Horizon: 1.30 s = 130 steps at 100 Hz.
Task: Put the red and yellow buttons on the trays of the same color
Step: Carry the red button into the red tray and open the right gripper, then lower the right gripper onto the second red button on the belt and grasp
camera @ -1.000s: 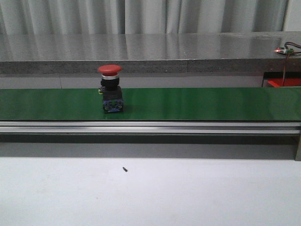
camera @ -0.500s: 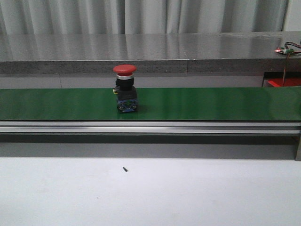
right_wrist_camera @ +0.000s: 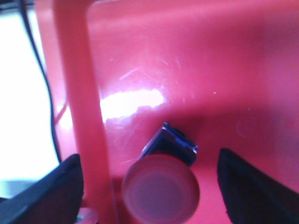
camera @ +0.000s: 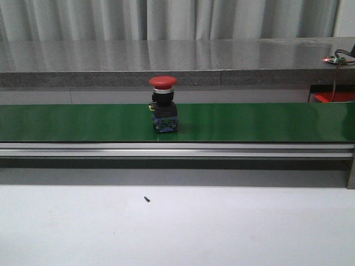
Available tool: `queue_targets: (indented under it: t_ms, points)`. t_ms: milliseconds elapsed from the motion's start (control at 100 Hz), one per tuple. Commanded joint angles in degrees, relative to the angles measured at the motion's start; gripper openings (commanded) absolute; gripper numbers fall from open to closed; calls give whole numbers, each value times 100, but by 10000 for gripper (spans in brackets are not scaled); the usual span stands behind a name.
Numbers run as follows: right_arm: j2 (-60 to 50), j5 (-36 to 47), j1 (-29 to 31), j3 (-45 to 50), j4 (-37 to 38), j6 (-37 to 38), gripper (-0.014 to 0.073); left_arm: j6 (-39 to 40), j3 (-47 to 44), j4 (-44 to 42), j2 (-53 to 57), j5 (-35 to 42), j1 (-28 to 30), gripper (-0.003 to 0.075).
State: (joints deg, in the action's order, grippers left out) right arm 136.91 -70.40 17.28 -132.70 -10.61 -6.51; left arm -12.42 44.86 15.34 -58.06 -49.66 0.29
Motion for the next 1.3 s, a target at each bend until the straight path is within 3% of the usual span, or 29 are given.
queue_targets:
  t_ms: [0, 390, 770, 1010, 1290]
  points:
    - [-631, -102, 6, -212, -23, -51, 612, -10, 150, 123, 96, 258, -51, -20]
    - [-1683, -600, -414, -93, 212, -51, 612, -10, 150, 123, 96, 258, -51, -20]
    - [-3358, -289, -1215, 1959, 271, -51, 612, -10, 150, 123, 96, 258, -51, -20]
    - [-4133, -29, -2106, 3115, 265, -51, 612, -10, 150, 123, 96, 258, -51, -20]
    - [-4203, -24, -3357, 3242, 77, -51, 612, -10, 150, 123, 96, 258, -51, -20]
